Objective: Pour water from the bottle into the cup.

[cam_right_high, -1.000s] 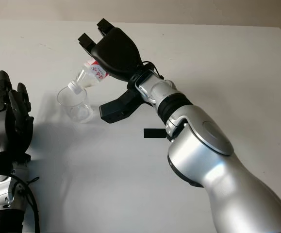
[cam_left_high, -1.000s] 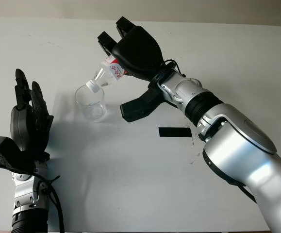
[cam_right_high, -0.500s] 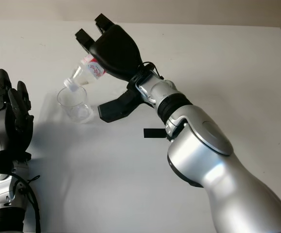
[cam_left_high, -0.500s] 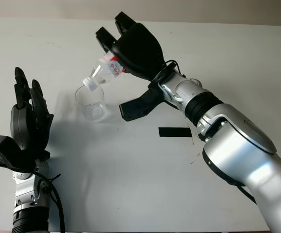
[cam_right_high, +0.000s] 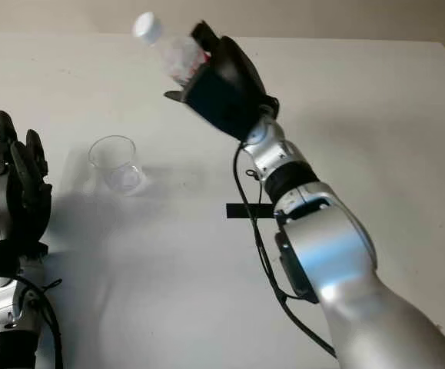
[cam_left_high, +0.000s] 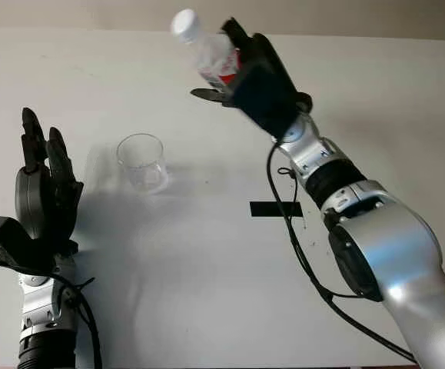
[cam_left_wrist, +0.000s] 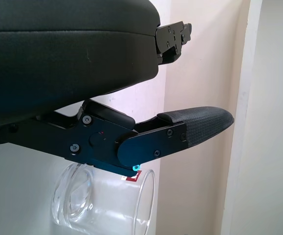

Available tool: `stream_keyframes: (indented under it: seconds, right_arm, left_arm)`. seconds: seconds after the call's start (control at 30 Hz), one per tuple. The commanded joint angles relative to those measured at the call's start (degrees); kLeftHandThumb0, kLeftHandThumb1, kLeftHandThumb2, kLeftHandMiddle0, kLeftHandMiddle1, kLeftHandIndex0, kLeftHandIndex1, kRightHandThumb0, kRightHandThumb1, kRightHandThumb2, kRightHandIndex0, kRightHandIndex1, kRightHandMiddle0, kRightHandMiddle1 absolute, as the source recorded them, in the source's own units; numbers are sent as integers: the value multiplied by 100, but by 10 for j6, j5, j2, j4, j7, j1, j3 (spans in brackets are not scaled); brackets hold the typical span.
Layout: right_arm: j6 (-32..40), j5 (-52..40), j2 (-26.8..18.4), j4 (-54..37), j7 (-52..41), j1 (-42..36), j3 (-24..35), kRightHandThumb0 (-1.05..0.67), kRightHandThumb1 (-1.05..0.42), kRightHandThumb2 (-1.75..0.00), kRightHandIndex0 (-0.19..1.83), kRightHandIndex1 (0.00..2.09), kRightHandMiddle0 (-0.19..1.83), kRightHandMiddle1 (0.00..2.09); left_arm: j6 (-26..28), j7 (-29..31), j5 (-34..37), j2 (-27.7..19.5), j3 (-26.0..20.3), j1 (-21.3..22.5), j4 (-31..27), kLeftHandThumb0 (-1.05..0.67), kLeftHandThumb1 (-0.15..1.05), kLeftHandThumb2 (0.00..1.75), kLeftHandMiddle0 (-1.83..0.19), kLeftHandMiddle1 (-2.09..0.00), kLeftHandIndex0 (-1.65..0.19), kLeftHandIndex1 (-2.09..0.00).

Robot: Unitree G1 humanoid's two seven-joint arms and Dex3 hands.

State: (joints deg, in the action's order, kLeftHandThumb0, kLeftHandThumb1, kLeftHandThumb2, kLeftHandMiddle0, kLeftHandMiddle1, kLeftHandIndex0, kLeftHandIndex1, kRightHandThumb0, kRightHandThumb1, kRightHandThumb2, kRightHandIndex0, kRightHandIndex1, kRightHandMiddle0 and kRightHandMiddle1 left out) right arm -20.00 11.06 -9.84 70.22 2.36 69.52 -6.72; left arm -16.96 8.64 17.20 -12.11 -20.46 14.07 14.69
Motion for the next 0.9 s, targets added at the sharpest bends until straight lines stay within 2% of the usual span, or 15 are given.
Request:
stream_keyframes:
  seconds: [0.0, 0.13, 0.33, 0.47, 0.6, 0.67, 0.87]
  right_arm:
    - [-2, -41, -11, -36, -52, -29, 34, -17, -105, -25, 121, 209, 117, 209]
    - [70, -137, -17, -126, -181, -95, 90, -14, -105, -34, 130, 209, 120, 209]
    - [206, -199, -37, -350, -256, -222, 110, -16, -105, -34, 134, 209, 121, 209]
    - [235, -217, -53, -462, -286, -302, 112, -18, -105, -33, 136, 209, 121, 209]
    - [241, -219, -67, -529, -303, -362, 111, -23, -105, -32, 133, 209, 116, 209]
    - [248, -215, -71, -558, -301, -388, 110, -28, -105, -30, 119, 209, 92, 209]
    - [235, -190, -72, -591, -282, -434, 102, -31, -105, -30, 100, 209, 55, 209]
  left_arm:
    - [3, 2, 2, 7, 1, -22, 7, -77, 105, 68, 12, -6, 19, 0]
    - [11, 4, 2, 6, 1, -22, 3, -77, 105, 68, 14, -5, 19, 0]
    - [38, 5, 9, 5, 2, -28, -23, -81, 105, 67, 16, -5, 19, 0]
    - [45, 6, 13, 7, 0, -31, -31, -82, 105, 67, 18, -5, 19, 0]
    - [48, 8, 19, 7, -2, -34, -36, -79, 105, 69, 18, -5, 19, 0]
    - [51, 8, 19, 6, -3, -36, -40, -79, 105, 69, 18, -5, 19, 0]
    - [49, 13, 21, 3, -5, -40, -45, -78, 105, 72, 19, -4, 19, 0]
